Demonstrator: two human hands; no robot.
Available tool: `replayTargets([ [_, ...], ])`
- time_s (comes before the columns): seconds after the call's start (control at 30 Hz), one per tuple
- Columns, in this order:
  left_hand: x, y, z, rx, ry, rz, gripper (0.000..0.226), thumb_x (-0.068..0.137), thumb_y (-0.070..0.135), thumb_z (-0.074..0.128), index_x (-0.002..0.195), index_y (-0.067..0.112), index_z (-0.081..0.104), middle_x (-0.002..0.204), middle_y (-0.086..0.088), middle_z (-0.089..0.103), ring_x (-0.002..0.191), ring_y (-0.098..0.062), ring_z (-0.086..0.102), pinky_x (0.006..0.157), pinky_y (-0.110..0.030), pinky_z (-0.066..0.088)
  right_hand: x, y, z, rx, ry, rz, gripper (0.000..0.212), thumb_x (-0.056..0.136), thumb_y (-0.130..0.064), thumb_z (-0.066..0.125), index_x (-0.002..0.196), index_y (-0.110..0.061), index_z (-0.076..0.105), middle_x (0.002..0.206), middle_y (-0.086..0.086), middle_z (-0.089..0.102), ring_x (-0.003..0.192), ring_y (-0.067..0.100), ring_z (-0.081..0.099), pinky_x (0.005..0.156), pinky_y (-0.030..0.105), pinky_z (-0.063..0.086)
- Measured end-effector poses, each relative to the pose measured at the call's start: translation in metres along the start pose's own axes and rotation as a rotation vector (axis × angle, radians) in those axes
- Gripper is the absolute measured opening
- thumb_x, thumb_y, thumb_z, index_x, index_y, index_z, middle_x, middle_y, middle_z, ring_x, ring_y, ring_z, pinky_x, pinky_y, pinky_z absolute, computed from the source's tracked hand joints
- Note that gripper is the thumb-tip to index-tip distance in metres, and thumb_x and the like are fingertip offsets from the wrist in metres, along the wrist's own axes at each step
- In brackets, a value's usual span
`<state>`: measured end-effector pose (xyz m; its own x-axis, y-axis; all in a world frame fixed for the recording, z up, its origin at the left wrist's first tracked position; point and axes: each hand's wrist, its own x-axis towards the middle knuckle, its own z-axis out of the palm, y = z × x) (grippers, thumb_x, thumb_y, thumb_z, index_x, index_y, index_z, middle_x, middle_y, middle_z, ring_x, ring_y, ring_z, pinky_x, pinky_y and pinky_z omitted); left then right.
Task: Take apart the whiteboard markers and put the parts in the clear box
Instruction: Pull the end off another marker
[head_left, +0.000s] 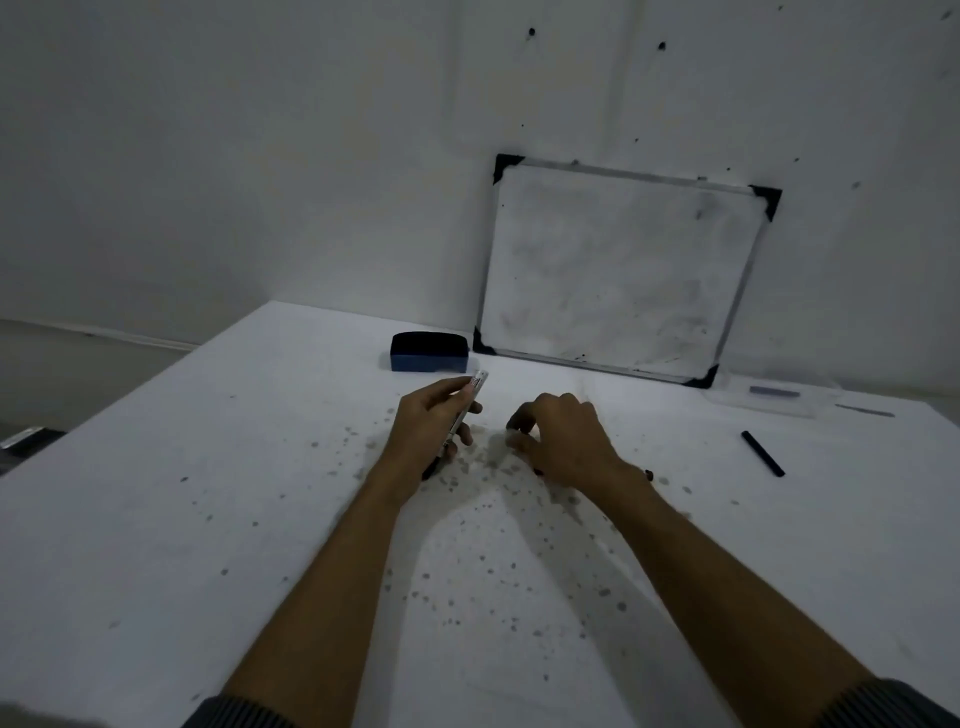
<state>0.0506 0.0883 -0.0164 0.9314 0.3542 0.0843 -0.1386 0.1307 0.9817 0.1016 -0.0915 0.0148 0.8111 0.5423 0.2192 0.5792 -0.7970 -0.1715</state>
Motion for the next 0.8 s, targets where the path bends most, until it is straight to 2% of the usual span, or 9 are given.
replayTargets([
  [0.1, -0.006, 0.009, 0.017, 0.05, -0.007, 0.019, 0.014, 0.097, 0.033, 0.069, 0.108, 0.027, 0.076, 0.092, -0.007, 0.076, 0.055, -0.015, 0.062, 0.037, -0.023, 0.04, -0.013, 0.016, -0.012, 0.27, 0.164, 0.017, 0.026, 0.1, -0.039, 0.062, 0.116, -0.022, 0.074, 0.105, -0.006, 0.074, 0.098, 0.013, 0.064, 0.089, 0.033, 0.051],
  [0.17, -0.013, 0.017, 0.033, 0.064, -0.088, 0.058, 0.014, 0.099, 0.033, 0.067, 0.108, 0.028, 0.076, 0.089, -0.004, 0.076, 0.056, -0.015, 0.062, 0.037, -0.023, 0.039, -0.032, 0.03, -0.019, 0.453, 0.244, 0.076, 0.026, 0.101, -0.038, 0.06, 0.122, -0.027, 0.07, 0.101, -0.012, 0.069, 0.093, 0.006, 0.061, 0.079, 0.017, 0.047],
  [0.23, -0.025, 0.022, 0.053, 0.075, -0.201, 0.109, 0.016, 0.101, 0.033, 0.064, 0.11, 0.028, 0.076, 0.085, 0.001, 0.075, 0.056, -0.016, 0.062, 0.036, -0.023, 0.039, -0.055, 0.047, -0.022, 0.607, 0.308, 0.139, 0.023, 0.103, -0.037, 0.058, 0.122, -0.032, 0.07, 0.099, -0.015, 0.071, 0.092, 0.001, 0.065, 0.074, 0.01, 0.046],
  [0.3, -0.039, 0.019, 0.072, 0.081, -0.274, 0.134, 0.019, 0.103, 0.03, 0.06, 0.113, 0.025, 0.076, 0.084, 0.002, 0.074, 0.056, -0.017, 0.062, 0.037, -0.024, 0.041, -0.077, 0.064, -0.022, 0.826, 0.397, 0.219, 0.021, 0.103, -0.034, 0.059, 0.117, -0.03, 0.074, 0.095, -0.016, 0.075, 0.089, -0.003, 0.068, 0.074, 0.012, 0.052],
  [0.37, -0.053, 0.01, 0.09, 0.086, -0.287, 0.118, 0.023, 0.106, 0.023, 0.056, 0.117, 0.016, 0.074, 0.084, -0.002, 0.071, 0.055, -0.019, 0.061, 0.038, -0.025, 0.045, -0.091, 0.075, -0.023, 1.15, 0.449, 0.37, 0.019, 0.101, -0.031, 0.063, 0.111, -0.026, 0.079, 0.092, -0.01, 0.075, 0.08, 0.003, 0.065, 0.071, 0.019, 0.052],
  [0.43, -0.064, 0.001, 0.103, 0.116, -0.297, 0.107, 0.025, 0.107, 0.019, 0.053, 0.121, 0.009, 0.071, 0.087, -0.006, 0.068, 0.055, -0.02, 0.061, 0.04, -0.027, 0.048, -0.096, 0.08, -0.029, 1.517, 0.376, 0.514, 0.02, 0.098, -0.029, 0.067, 0.109, -0.021, 0.081, 0.096, -0.002, 0.074, 0.079, 0.013, 0.058, 0.072, 0.028, 0.048],
  [0.47, -0.069, -0.003, 0.108, 0.124, -0.312, 0.105, 0.025, 0.107, 0.019, 0.053, 0.122, 0.008, 0.071, 0.087, -0.008, 0.068, 0.056, -0.021, 0.061, 0.041, -0.027, 0.049, -0.095, 0.082, -0.031, 1.612, 0.318, 0.541, 0.021, 0.097, -0.03, 0.068, 0.11, -0.02, 0.081, 0.099, 0.0, 0.074, 0.08, 0.015, 0.057, 0.073, 0.03, 0.047],
  [0.53, -0.075, -0.007, 0.112, 0.117, -0.343, 0.105, 0.025, 0.106, 0.02, 0.056, 0.124, 0.01, 0.071, 0.087, -0.007, 0.068, 0.059, -0.022, 0.062, 0.043, -0.028, 0.05, -0.094, 0.083, -0.032, 1.612, 0.246, 0.512, 0.024, 0.095, -0.03, 0.069, 0.112, -0.018, 0.081, 0.101, 0.001, 0.075, 0.082, 0.017, 0.057, 0.073, 0.031, 0.046],
  [0.8, -0.062, -0.003, 0.087, 0.177, -0.306, 0.149, 0.026, 0.097, 0.024, 0.07, 0.123, 0.026, 0.075, 0.091, -0.001, 0.079, 0.062, -0.016, 0.062, 0.046, -0.028, 0.049, -0.095, 0.076, -0.037, 1.519, 0.244, 0.402, 0.022, 0.093, -0.033, 0.072, 0.109, -0.021, 0.082, 0.107, 0.004, 0.08, 0.075, 0.014, 0.061, 0.068, 0.028, 0.046],
])
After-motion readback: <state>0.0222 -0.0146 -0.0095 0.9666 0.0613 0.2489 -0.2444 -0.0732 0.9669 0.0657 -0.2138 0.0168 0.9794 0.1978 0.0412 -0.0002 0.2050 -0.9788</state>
